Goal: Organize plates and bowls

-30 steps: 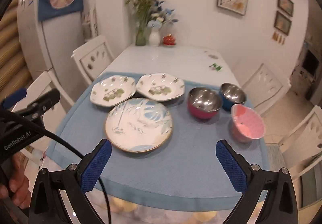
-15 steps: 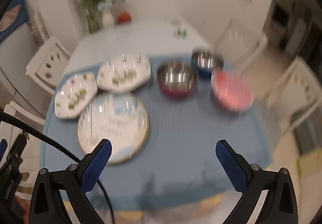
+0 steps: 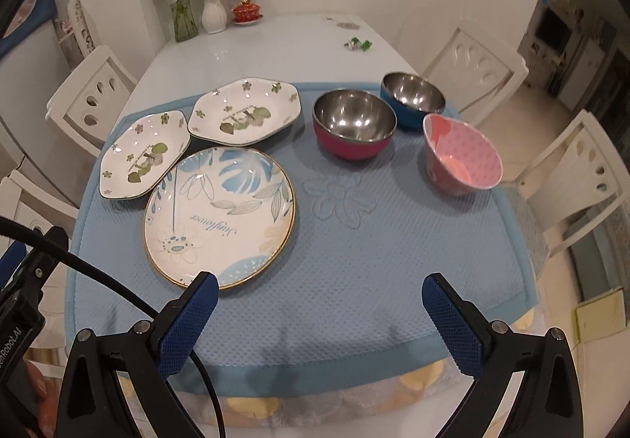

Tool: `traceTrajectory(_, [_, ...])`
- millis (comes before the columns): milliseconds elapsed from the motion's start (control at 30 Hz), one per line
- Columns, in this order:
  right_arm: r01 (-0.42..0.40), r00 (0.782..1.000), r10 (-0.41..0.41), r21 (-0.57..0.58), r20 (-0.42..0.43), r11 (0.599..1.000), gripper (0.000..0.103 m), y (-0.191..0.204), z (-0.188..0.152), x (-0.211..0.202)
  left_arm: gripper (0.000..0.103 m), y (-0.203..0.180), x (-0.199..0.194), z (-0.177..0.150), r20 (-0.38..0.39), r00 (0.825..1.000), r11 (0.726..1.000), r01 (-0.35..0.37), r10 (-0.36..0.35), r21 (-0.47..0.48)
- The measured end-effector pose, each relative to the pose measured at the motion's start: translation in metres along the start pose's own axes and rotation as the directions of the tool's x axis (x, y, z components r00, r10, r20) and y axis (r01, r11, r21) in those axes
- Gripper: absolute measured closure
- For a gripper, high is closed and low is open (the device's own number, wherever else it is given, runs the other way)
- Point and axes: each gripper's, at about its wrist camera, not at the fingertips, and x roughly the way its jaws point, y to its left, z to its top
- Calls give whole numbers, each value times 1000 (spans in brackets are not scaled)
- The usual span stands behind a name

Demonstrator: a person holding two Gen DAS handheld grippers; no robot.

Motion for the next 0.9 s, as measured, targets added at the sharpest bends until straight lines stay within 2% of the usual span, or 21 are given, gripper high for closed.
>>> traceTrajectory(300, [-37, 999, 37, -6, 15, 999, 0, 0, -2, -3, 1, 5, 8, -3, -32, 999, 1000, 11, -12, -22])
traceTrajectory(767, [-34, 999, 36, -51, 28, 998, 0, 5, 2, 3, 1, 7, 22, -6, -72, 997, 999, 6, -9, -41])
traceTrajectory(900, [-91, 996, 92, -35, 16, 995, 0, -6, 13, 20, 1, 5, 33, 0, -54, 999, 1000, -9, 9, -3])
